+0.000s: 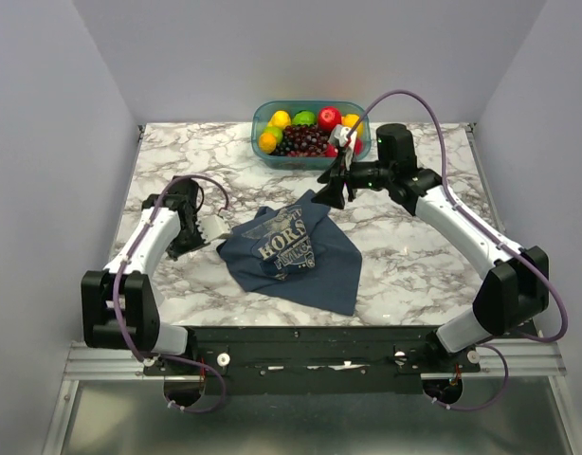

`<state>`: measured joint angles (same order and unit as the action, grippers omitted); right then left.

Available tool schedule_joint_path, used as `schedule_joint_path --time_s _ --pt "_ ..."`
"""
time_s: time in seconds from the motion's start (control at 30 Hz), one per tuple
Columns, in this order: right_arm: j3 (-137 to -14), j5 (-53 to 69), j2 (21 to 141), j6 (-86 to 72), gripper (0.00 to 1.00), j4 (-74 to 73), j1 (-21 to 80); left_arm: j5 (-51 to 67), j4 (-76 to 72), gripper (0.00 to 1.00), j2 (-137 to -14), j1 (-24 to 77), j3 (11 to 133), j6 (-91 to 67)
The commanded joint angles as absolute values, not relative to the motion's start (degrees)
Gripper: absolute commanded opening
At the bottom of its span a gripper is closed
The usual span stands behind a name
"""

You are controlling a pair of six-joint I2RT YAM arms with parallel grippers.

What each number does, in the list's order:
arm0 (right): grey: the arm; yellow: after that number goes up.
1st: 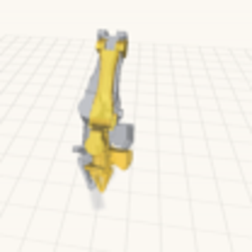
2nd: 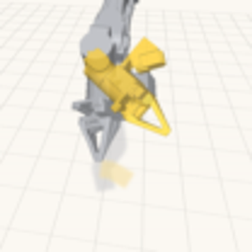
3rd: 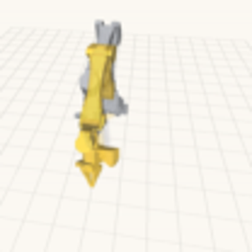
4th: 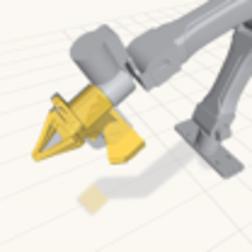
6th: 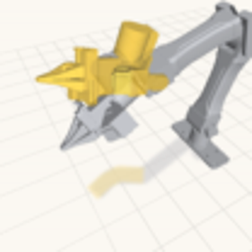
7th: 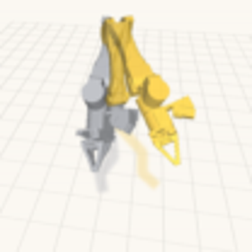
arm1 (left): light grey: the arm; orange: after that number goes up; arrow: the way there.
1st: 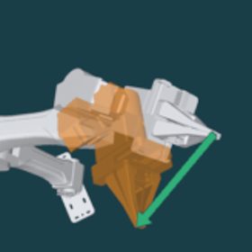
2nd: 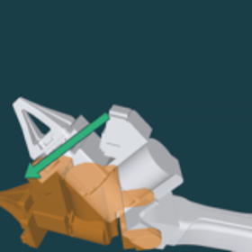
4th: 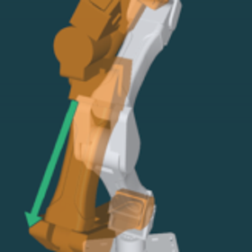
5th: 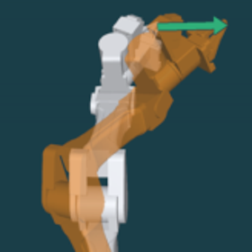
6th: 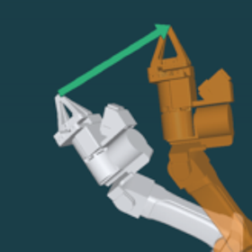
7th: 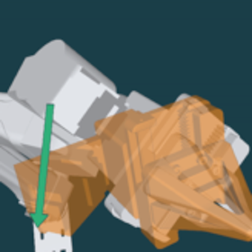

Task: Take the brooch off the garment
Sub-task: Place the brooch in the brooch box.

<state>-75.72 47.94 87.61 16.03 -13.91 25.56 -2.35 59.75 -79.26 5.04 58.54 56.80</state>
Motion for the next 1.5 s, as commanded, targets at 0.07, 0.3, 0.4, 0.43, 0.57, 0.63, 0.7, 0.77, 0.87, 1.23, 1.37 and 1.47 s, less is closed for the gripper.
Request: schedule_joint_path --time_s 0.07,0.3,0.4,0.43,0.57,0.63,0.7,0.77,0.87,1.23,1.37,1.47 --pt "-73.92 45.97 85.25 14.41 0.67 -10.20 25.84 -23.72 47.64 0.00 -88.93 0.45 58.96 53.71" --pt "-73.30 45.70 85.34 13.62 0.67 -9.67 25.84 -28.12 39.91 0.01 -97.73 -2.90 63.89 51.68" --pt "-73.56 45.35 85.60 13.80 0.67 -9.76 25.84 -28.56 37.71 0.03 -100.19 -3.34 65.21 50.45" --pt "-73.56 45.26 85.69 13.80 0.67 -9.76 25.75 -28.56 37.01 0.04 -100.98 -3.43 65.56 50.10" --pt "-73.21 45.35 85.78 13.36 0.67 -9.67 25.66 -27.77 35.51 0.06 -102.65 -3.52 65.74 48.34" --pt "-73.30 45.35 85.96 13.10 0.67 -9.67 25.66 -27.77 33.41 0.07 -103.27 -3.52 65.22 47.73" --pt "-73.30 45.26 85.96 13.10 0.67 -9.75 25.66 -27.60 32.17 0.09 -103.62 -3.52 65.13 46.50" --pt "-73.30 45.26 86.13 13.18 0.67 -9.76 25.49 -26.81 31.65 0.09 -104.15 -3.60 65.13 44.39" --pt "-73.30 45.44 86.39 13.01 0.67 -9.76 25.40 -27.07 29.54 0.10 -104.15 -3.60 63.90 42.80" --pt "-73.48 45.79 87.36 12.48 0.67 -9.67 25.31 -26.02 27.95 0.16 -104.85 -3.52 62.93 37.27" --pt "-73.56 45.88 87.45 12.39 0.67 -9.67 25.31 -25.14 29.18 0.22 -105.21 -3.43 63.63 34.11" --pt "-73.56 45.88 87.63 12.48 0.67 -9.67 25.31 -24.26 30.14 0.27 -105.73 -3.43 63.98 31.91"
